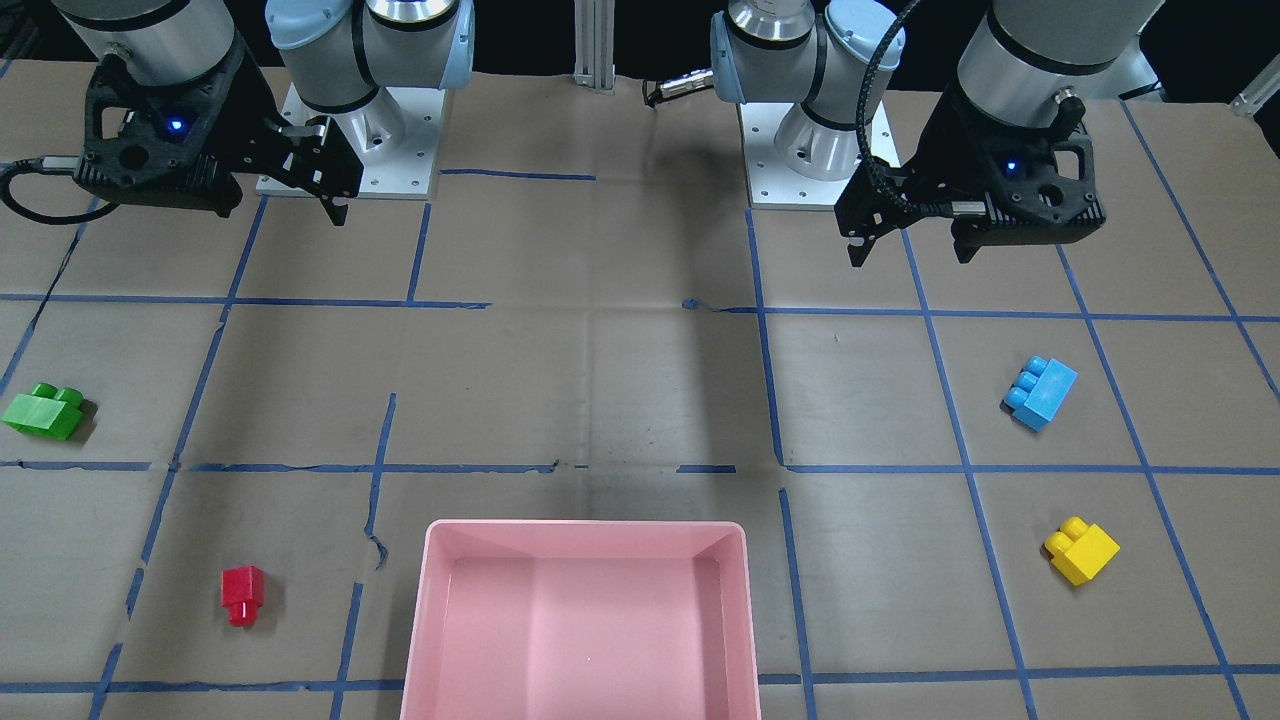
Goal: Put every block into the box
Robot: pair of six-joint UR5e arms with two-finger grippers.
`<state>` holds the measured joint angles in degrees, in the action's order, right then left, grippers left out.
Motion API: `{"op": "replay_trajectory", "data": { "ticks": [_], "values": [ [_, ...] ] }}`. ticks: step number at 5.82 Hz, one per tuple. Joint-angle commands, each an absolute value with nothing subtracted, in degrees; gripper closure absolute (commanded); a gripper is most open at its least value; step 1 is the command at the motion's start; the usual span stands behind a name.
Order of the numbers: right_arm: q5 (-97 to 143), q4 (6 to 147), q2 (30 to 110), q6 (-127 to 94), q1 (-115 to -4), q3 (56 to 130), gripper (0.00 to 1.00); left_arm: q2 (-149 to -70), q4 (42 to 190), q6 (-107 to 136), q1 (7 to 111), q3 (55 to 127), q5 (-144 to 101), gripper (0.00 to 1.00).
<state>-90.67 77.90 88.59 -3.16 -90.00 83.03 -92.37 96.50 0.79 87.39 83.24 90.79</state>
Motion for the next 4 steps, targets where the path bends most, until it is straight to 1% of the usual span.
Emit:
{"op": "replay_trajectory", "data": {
  "ticks": [1,3,4],
  "values": [
    [-90.62,77.96,88.59,-3.16,-90.0,82.97,0.0,-92.2,96.5,0.79,87.28,83.23,90.79,0.01],
    [-90.44,77.96,88.68,-3.16,-90.09,82.79,0.0,-91.85,96.59,-0.52,86.67,83.49,90.97,0.01],
    [-90.44,77.96,88.68,-3.25,-90.09,82.88,0.0,-91.32,96.59,-4.62,83.27,84.19,90.88,0.01]
  ]
}}
